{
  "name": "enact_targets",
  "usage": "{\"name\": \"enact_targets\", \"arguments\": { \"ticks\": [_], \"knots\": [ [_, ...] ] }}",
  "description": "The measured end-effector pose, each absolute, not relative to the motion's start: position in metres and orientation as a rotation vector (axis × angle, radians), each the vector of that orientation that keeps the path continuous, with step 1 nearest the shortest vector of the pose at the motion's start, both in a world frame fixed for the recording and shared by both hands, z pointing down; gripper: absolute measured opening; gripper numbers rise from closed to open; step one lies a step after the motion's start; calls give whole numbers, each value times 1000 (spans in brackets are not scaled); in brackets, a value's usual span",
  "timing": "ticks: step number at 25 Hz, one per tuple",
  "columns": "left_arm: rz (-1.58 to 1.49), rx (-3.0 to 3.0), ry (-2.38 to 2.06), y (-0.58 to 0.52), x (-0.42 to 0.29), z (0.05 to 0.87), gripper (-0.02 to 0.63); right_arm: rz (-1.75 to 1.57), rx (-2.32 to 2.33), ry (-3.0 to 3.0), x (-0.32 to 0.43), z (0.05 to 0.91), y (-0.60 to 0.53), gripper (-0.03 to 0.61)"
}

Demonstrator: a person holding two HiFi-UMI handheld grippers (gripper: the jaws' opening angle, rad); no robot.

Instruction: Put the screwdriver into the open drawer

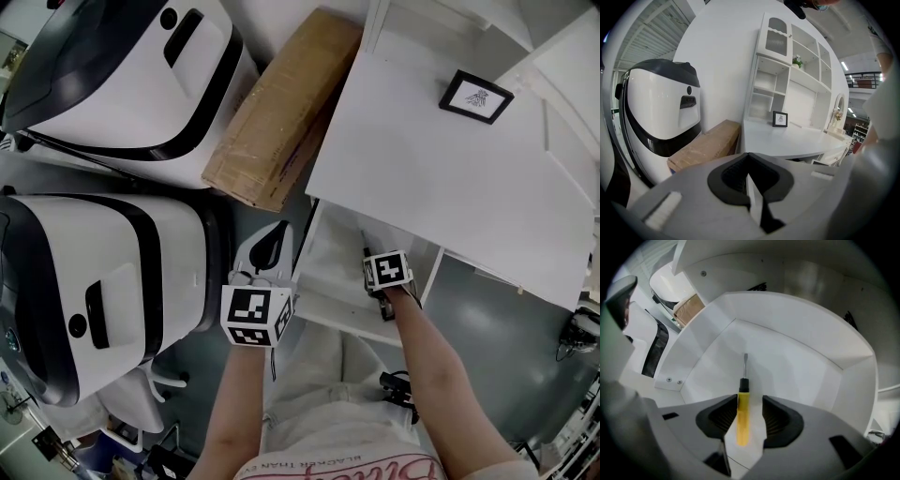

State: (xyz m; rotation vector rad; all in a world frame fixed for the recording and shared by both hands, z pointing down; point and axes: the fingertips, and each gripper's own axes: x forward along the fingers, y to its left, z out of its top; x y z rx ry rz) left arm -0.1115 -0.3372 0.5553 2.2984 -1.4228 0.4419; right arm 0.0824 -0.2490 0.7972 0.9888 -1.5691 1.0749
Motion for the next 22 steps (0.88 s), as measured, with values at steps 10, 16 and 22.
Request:
{"name": "enact_targets", "arguments": {
  "ticks": [10,16,22],
  "knots": [
    [406,2337,-1422,-334,-104,538,9,1051,1006,-1612,82,772,-250,161],
    [377,2337,-1454,-328,-103,523,9,1014,1004,-1667,79,747,-253,161],
    [347,2339,-1504,-319,-102,506,9,997,992,-1730,76,721,-249,160]
  ]
}}
